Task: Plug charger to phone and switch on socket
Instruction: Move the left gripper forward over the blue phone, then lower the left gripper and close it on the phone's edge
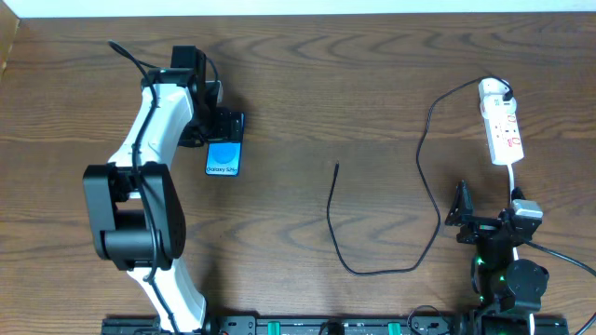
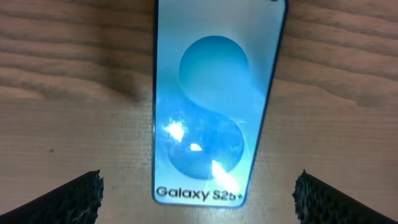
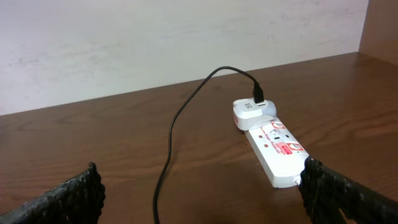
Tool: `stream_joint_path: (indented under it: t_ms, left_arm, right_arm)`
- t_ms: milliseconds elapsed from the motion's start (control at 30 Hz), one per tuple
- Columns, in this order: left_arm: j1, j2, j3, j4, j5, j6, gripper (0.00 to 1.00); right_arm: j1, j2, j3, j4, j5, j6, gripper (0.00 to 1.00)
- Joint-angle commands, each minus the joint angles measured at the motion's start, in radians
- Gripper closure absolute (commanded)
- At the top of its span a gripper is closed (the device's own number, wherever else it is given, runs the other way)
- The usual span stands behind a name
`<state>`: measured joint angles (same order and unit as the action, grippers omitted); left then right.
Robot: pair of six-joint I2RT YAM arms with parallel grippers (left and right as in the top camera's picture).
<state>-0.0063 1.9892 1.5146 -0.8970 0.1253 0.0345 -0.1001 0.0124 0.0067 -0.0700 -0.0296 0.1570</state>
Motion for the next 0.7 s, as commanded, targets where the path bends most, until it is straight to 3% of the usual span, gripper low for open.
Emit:
stream_joint_path:
  t_ms: [0,667]
  left_arm:
    - [0.005,0.035,0.021,0.009,-0.005,0.018,0.02]
    - [-0.018,0.067,0.021,0.058,-0.006,0.018,0.02]
  right_arm:
    - [0.003,-0.006,-0.001,-0.004,0.001,0.003,0.01]
    - [0.003,-0.006,-0.001,-0.004,0.002,0.003,0.01]
